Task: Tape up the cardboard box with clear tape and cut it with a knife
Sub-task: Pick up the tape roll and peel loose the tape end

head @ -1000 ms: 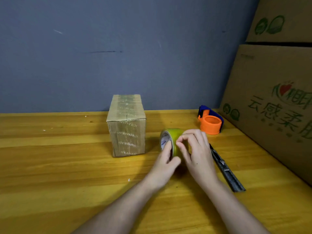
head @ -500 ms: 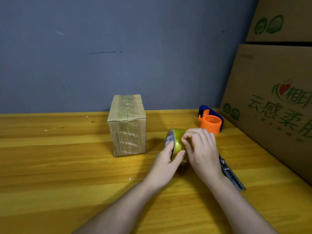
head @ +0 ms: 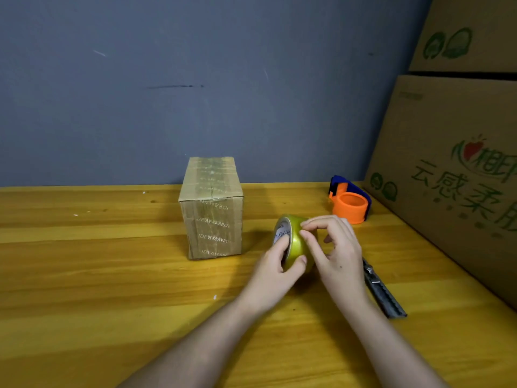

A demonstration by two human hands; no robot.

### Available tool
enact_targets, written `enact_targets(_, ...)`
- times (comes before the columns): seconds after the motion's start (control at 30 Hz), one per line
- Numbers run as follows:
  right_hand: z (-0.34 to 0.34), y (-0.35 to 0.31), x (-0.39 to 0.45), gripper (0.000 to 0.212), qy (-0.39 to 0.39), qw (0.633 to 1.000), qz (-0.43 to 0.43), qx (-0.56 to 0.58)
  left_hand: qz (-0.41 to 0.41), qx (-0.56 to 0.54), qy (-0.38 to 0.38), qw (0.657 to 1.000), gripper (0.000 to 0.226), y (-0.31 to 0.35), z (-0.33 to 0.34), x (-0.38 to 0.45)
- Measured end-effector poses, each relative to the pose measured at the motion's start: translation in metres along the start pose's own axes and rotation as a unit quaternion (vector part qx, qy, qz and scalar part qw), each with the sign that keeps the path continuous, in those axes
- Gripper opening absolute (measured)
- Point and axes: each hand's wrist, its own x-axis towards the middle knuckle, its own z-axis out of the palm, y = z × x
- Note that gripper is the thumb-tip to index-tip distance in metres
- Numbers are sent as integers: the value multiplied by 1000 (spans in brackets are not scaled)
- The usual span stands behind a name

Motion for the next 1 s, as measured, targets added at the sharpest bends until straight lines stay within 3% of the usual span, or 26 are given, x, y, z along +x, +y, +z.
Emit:
enact_targets(0.07, -2, 2, -1, 7, 22, 1000, -8, -18, 8, 42, -19, 999, 21, 1, 1, -2)
enact_targets(0.17, -8, 6, 1, 5, 30, 995, -60, -75, 18, 118, -25, 992, 35, 3, 3, -4)
enact_targets(0.4, -17, -1, 4, 5, 10, 976, -148, -157, 34, 159, 4, 987, 42, 5, 3, -6)
enact_targets(0.67, -28, -14, 5, 8, -7, 967, -165, -194, 44, 107, 24, 993, 35, 9, 7, -8)
enact_targets(0.87, -30, -24, 3, 15, -2, 963, -194, -188, 21, 64, 60, 996, 7, 19, 3, -5)
enact_targets(0.93, -29, -30, 3, 15, -3, 961, -206, -184, 19, 62, 67, 996, 11, 22, 1, -4)
enact_targets(1.0, -25, -37, -1, 14, -13, 957, -227, -181, 34, 49, 89, 994, 29, 22, -3, -1)
